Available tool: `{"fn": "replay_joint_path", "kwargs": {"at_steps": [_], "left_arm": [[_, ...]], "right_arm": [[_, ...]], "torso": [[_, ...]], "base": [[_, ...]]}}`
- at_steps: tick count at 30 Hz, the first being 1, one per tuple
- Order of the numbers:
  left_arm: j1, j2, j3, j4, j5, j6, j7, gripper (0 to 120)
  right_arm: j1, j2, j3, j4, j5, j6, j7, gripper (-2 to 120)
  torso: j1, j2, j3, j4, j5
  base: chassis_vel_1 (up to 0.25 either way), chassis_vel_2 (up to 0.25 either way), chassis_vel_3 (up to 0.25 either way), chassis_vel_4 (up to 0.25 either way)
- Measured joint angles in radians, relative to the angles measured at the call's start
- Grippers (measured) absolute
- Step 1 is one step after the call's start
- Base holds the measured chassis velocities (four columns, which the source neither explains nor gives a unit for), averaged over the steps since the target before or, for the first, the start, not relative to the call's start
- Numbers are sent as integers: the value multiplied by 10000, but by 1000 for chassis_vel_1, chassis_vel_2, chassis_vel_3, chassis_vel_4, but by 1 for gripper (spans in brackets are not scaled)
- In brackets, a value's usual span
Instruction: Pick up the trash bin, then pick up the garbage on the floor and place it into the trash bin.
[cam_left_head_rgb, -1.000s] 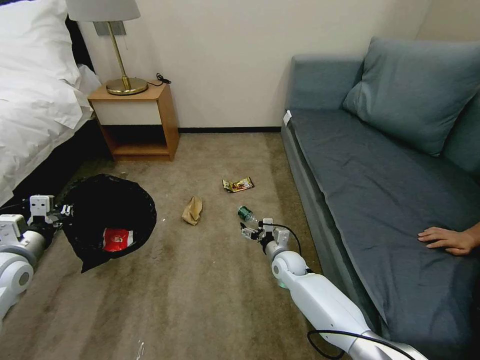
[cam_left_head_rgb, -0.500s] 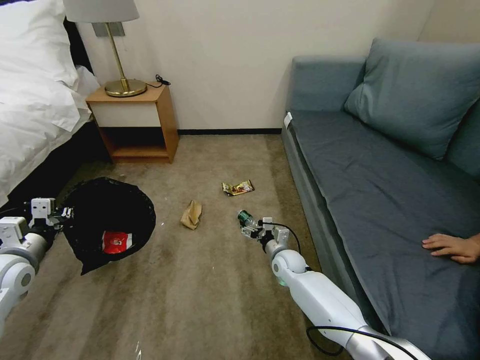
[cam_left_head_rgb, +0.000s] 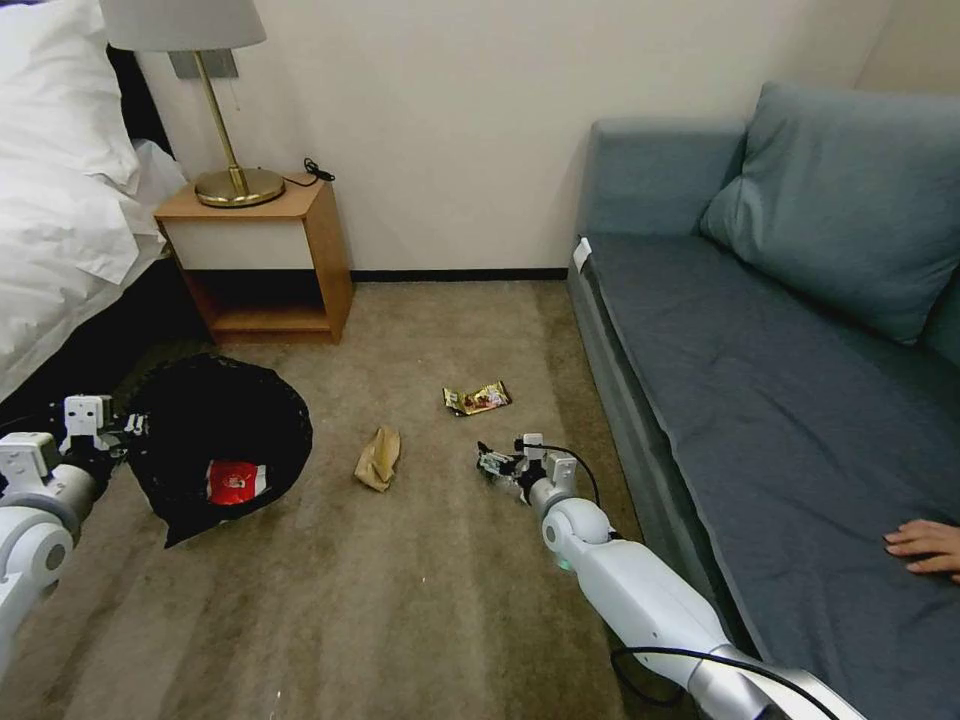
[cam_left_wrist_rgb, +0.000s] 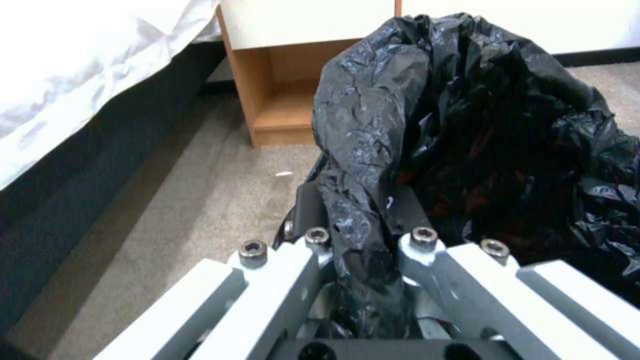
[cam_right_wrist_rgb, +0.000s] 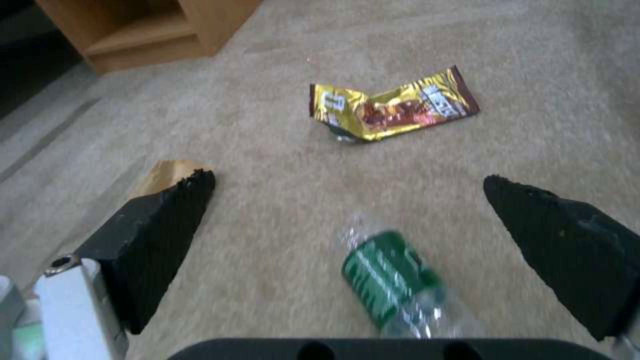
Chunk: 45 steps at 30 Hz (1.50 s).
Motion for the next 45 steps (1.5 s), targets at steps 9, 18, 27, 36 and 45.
{"fn": "replay_joint_path", "kwargs": {"at_steps": [9,18,27,36,45], "left_arm": [[-63,-2,40,34,-5,10,-24,4],[-105,-40,69,89,-8,15,-30,4],[-52,-46,24,89,-8,16,-2,4],[29,-69,-34,48,-5,15,28,4],[173,-114,-122,-75,-7,16,66,4]], "right_arm": [[95,24,-109,-122,2,46,-54,100],[66,32,-219,-169,-120,94,-151,100],[36,59,-209,-195,-232,109,-149,100],[-143,93,-186,-173,-618,192,-96,100],[-325,-105,-426,158,-718,-93,31,100]], "torso": [[0,0,1,-3,0],[0,-1,0,0,0],[0,0,0,-3,-1],[0,0,0,-1,-1],[0,-1,0,-4,1]], "base": [[-140,135,132,-142],[-125,130,132,-120],[-129,118,112,-126],[-111,116,120,-106],[-53,58,58,-66]]}}
